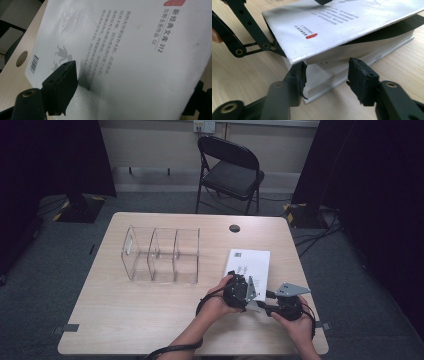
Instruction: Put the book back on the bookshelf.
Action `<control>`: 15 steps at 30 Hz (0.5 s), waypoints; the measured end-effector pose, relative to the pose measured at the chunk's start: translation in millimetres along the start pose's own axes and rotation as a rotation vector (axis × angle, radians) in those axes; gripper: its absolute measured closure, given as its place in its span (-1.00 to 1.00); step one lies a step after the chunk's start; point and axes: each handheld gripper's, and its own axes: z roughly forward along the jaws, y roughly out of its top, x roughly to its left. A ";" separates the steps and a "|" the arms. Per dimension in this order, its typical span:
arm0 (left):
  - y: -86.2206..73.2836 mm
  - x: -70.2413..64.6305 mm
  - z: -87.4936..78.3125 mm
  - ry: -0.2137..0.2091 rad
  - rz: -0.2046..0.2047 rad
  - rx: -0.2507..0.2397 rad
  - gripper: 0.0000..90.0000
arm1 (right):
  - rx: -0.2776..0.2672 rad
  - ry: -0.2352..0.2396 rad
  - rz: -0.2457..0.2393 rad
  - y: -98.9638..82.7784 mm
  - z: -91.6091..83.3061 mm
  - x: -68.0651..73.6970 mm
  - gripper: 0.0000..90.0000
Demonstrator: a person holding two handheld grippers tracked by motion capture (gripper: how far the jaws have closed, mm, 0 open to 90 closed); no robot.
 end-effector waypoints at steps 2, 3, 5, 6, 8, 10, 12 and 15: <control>-0.9 -0.8 -0.5 0.004 0.016 -0.007 -0.56 | -0.003 -0.001 0.010 -0.3 -0.7 -0.4 -0.06; -1.6 -0.6 -0.8 0.007 0.027 -0.012 -0.55 | -0.005 0.000 0.011 -1.2 -1.0 -1.4 -0.11; -2.6 -1.7 -1.0 0.013 0.025 -0.019 -0.53 | -0.012 0.002 0.030 -4.3 -2.3 -5.3 -0.20; -3.7 -2.6 -1.1 0.008 0.024 -0.029 -0.53 | -0.012 0.002 0.030 -4.3 -2.3 -5.3 -0.20; -6.1 -2.7 -1.9 0.014 0.025 -0.038 -0.50 | -0.028 0.034 0.082 -11.4 -6.1 -14.9 -0.20; -5.7 -1.3 -1.7 0.017 0.039 -0.042 -0.50 | -0.016 0.026 0.092 -16.4 -8.0 -19.7 -0.22; -5.6 -1.9 -2.1 0.017 0.038 -0.029 -0.50 | 0.003 0.018 0.089 -21.1 -7.9 -22.8 -0.22; -5.7 -2.0 -2.1 0.011 0.035 -0.034 -0.49 | 0.027 0.019 0.085 -26.3 -6.0 -25.1 -0.22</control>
